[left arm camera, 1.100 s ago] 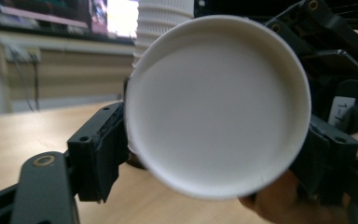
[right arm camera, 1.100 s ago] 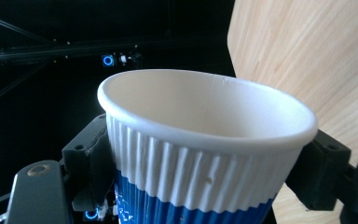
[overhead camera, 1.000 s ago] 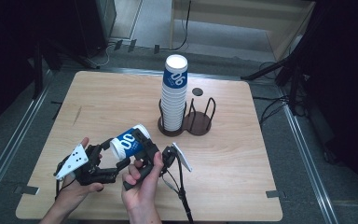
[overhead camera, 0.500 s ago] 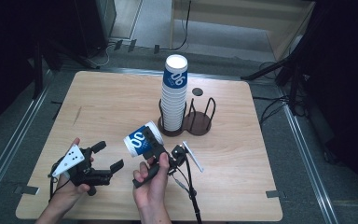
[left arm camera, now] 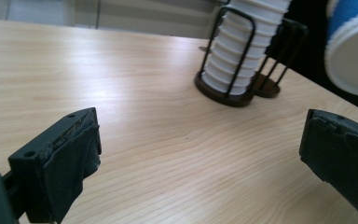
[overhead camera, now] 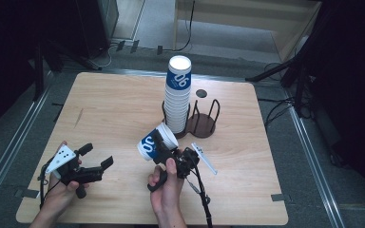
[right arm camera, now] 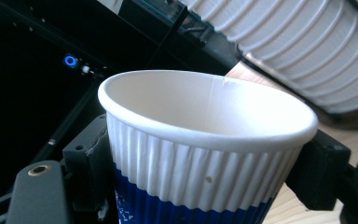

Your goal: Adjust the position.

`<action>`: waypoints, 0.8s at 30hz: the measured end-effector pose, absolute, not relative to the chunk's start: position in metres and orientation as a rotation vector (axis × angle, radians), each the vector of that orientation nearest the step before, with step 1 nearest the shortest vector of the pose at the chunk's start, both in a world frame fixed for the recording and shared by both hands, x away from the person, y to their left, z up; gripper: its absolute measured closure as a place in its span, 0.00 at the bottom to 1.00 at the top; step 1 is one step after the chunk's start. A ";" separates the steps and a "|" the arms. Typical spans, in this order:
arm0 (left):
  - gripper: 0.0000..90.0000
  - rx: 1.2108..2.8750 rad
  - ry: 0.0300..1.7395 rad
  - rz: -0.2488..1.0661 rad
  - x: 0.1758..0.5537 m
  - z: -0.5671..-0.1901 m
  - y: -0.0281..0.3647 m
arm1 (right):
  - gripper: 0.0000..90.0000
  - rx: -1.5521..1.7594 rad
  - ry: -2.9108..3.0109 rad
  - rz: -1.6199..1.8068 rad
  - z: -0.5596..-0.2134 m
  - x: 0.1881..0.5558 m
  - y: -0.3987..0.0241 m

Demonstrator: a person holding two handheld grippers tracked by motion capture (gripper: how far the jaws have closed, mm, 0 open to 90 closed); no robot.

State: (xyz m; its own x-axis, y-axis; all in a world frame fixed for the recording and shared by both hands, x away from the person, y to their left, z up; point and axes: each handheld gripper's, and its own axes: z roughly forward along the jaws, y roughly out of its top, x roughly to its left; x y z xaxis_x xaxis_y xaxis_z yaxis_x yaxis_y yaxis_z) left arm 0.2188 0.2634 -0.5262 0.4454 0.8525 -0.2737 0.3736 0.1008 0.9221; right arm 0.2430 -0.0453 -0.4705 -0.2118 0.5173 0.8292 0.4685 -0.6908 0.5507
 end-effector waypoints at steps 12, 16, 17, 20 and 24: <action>0.00 1.499 1.220 0.537 0.224 -0.531 0.282 | 0.23 1.702 1.322 1.883 -0.464 0.239 -0.056; 0.00 1.507 1.241 0.545 0.225 -0.531 0.287 | 0.23 1.593 1.351 1.778 -0.463 0.237 -0.058; 0.00 1.508 1.245 0.547 0.225 -0.532 0.288 | 0.23 1.574 1.362 1.748 -0.464 0.236 -0.058; 0.00 1.516 1.254 0.557 0.225 -0.532 0.291 | 0.23 1.553 1.374 1.703 -0.465 0.236 -0.061; 0.00 1.536 1.270 0.563 0.224 -0.532 0.296 | 0.23 1.529 1.372 1.670 -0.465 0.235 -0.063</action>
State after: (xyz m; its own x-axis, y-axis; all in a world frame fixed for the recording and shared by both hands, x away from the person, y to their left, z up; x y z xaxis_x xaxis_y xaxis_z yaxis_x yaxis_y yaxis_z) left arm 0.2243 0.2960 -0.5324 0.3342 0.9115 -0.2399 0.4341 0.0770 0.8976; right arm 0.2347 -0.0634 -0.4650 -0.2533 0.8621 0.4388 0.2637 -0.3749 0.8888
